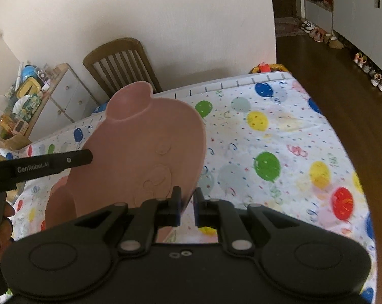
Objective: Organize plates and bowls
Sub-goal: 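Lift the pink bear plate with both grippers and carry it over the white plates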
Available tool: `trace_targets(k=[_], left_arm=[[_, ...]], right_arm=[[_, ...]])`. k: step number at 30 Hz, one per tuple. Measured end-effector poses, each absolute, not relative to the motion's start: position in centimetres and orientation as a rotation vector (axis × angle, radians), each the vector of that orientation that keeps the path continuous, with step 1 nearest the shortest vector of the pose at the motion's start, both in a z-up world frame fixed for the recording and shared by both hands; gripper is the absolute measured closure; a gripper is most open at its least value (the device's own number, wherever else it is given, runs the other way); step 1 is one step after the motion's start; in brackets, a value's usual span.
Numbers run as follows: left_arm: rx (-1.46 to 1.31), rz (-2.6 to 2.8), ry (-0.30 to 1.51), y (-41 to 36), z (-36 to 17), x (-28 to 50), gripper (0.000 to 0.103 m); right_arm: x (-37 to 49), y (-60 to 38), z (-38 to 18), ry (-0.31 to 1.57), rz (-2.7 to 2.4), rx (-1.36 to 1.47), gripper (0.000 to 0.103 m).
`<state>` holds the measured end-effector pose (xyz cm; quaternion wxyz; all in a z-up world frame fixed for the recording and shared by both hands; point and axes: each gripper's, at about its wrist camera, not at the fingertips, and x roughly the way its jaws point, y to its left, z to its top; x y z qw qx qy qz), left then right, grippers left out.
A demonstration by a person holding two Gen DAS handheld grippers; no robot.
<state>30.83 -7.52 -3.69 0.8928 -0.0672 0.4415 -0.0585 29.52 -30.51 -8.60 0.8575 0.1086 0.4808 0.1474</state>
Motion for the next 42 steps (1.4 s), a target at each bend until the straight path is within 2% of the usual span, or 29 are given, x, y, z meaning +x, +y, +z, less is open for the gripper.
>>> trace_targets(k=[16,26,42], left_arm=[[-0.137,-0.147,0.925,-15.0,-1.8,19.7,0.09],[-0.174,-0.139,0.974,-17.6,-4.8,13.5,0.09],[-0.176,-0.125,1.037,-18.8,-9.8,8.4,0.09]], right_arm=[[19.0,-38.2,-6.7,1.034,0.309,0.228,0.094],[13.7,-41.6,-8.6,1.072,0.325,0.241,0.094],[8.9,-43.1,-13.4,1.138,0.338,0.273,0.095]])
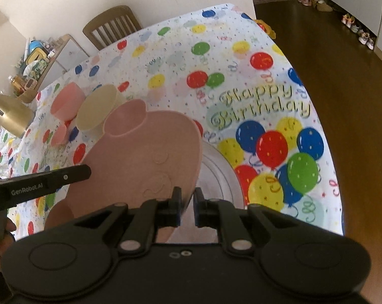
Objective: Organize plates and bowls
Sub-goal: 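Lift the pink bear plate with both grippers and carry it over the white plates, then lower the bear plate onto the white plates and open both grippers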
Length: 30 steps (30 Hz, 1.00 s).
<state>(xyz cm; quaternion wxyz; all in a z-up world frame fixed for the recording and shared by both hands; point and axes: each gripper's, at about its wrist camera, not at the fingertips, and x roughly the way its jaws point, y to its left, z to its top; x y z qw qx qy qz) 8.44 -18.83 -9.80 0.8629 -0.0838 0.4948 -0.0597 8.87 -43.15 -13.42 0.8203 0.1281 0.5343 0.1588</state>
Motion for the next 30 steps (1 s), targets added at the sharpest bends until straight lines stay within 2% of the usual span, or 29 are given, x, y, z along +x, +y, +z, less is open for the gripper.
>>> trace_targets(k=[30], left_arm=[[-0.162,-0.103,1.081,-18.5,-12.8,8.7,0.09]], right_arm=[[8.3,-42.7,-16.8,1.185,0.351,0.283,0.096]])
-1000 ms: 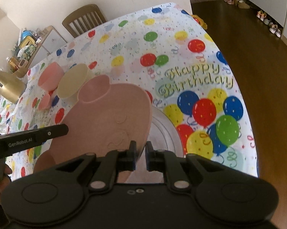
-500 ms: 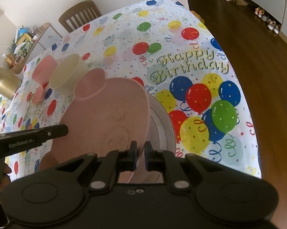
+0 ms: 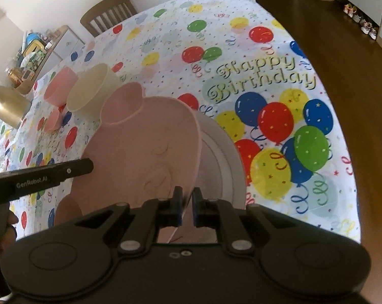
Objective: Organize plates and bowls
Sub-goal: 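Lower the bear plate onto the white plates and open both grippers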
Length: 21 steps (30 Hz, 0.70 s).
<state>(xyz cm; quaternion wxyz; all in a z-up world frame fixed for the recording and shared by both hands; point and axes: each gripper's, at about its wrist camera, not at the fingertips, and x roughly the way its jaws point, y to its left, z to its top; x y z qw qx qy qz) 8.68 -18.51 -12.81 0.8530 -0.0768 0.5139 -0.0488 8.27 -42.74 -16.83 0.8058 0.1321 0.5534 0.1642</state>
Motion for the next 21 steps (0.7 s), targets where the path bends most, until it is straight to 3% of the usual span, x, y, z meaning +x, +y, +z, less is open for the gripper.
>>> trace_targets(k=[4,8,21], left_arm=[[-0.171,-0.105,1.087,-18.4,-12.9,8.7,0.09],[-0.177,-0.106,1.088,-18.4,-12.9,8.6,0.09],[-0.186,-0.086,1.05,-18.0,-11.6,7.7,0.089]], right_arm=[[8.2,-42.5,-17.4,1.198,0.345,0.288,0.095],[8.2,-42.5,-17.2,1.196,0.332,0.287,0.083],[8.0,-42.9,-14.9,1.143,0.34,0.261,0.066]])
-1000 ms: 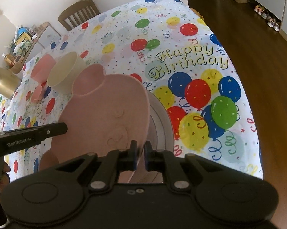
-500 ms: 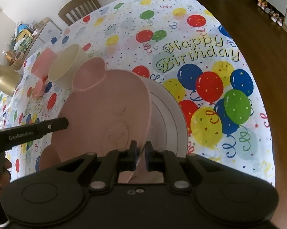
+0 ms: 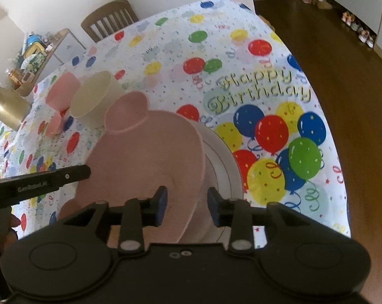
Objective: Organize plates and bowls
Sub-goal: 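Lower the bear plate onto the white plates and open both grippers, then move both grippers toward the cream bowl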
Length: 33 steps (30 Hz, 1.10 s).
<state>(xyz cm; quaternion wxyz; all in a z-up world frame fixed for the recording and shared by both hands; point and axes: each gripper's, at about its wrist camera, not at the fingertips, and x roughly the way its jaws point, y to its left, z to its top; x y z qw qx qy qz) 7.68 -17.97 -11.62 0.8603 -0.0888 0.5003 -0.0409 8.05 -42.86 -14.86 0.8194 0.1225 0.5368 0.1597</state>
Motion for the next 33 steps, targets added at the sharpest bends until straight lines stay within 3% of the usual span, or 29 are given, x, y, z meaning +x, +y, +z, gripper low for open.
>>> trace_targets(k=[5,10,11,12,20,24,33], left_arm=[[-0.209,-0.088,1.0,-17.8,-10.0,6.8,0.085],[-0.22,-0.064,0.939,-17.4,-8.2,5.9,0.06],[-0.218,-0.056,0.927,-17.3,-7.9,5.8,0.049],[-0.213,-0.045,0.911,-17.1,-7.5,5.6,0.044],[-0.174,0.017,0.805,-15.2,-4.7,5.0,0.043],[-0.15,0.043,0.753,-13.9,-3.5,5.0,0.03],[-0.123,0.076,0.696,-10.5,-2.2,7.1,0.024]], right_arm=[[8.0,-41.9,-13.1,1.096,0.383,0.226,0.063],[8.0,-40.0,-11.4,1.039,0.431,0.169,0.051],[8.0,-39.7,-11.1,1.033,0.443,0.162,0.049],[8.2,-39.2,-10.8,1.026,0.457,0.154,0.046],[9.0,-36.2,-7.5,0.905,0.508,0.105,0.02],[9.7,-34.6,-6.0,0.836,0.503,0.085,0.006],[11.1,-30.6,-4.4,0.718,0.46,0.051,0.0]])
